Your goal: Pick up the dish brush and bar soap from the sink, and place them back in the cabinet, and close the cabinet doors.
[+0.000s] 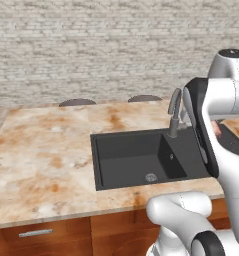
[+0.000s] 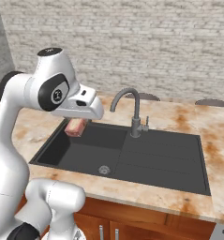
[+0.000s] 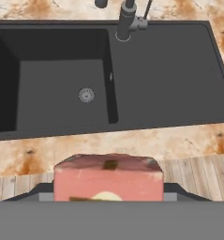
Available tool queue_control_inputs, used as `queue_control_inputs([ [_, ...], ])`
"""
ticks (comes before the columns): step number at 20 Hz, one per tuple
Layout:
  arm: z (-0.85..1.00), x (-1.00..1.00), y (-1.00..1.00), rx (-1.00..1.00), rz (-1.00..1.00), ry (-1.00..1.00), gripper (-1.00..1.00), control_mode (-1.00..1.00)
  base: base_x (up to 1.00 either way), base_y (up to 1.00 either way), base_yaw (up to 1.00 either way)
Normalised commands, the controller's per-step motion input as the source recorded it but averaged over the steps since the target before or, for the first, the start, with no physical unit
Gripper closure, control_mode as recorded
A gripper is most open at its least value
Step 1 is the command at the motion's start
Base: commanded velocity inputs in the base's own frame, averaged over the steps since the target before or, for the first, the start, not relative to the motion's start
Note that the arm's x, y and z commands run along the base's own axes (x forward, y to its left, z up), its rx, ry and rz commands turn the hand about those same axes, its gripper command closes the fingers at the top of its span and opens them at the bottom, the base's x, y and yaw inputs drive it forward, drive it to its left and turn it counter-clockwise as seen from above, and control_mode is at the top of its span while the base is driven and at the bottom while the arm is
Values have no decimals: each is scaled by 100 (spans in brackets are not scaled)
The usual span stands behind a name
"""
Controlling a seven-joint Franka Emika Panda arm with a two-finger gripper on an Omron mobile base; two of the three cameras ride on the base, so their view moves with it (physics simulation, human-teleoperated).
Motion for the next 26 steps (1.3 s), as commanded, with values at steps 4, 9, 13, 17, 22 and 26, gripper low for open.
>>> queue_control_inputs([
  [4,0,0,0,0,0,0,100,100,-29,-8,0],
  [9,0,0,0,0,0,0,100,100,-57,-41,-10],
  [13,0,0,0,0,0,0,100,100,-52,-56,-27],
  [17,0,0,0,0,0,0,100,100,-36,-62,-45],
  [22,0,0,0,0,0,0,100,100,-14,-49,-61],
  [26,0,0,0,0,0,0,100,100,-5,-45,-69],
])
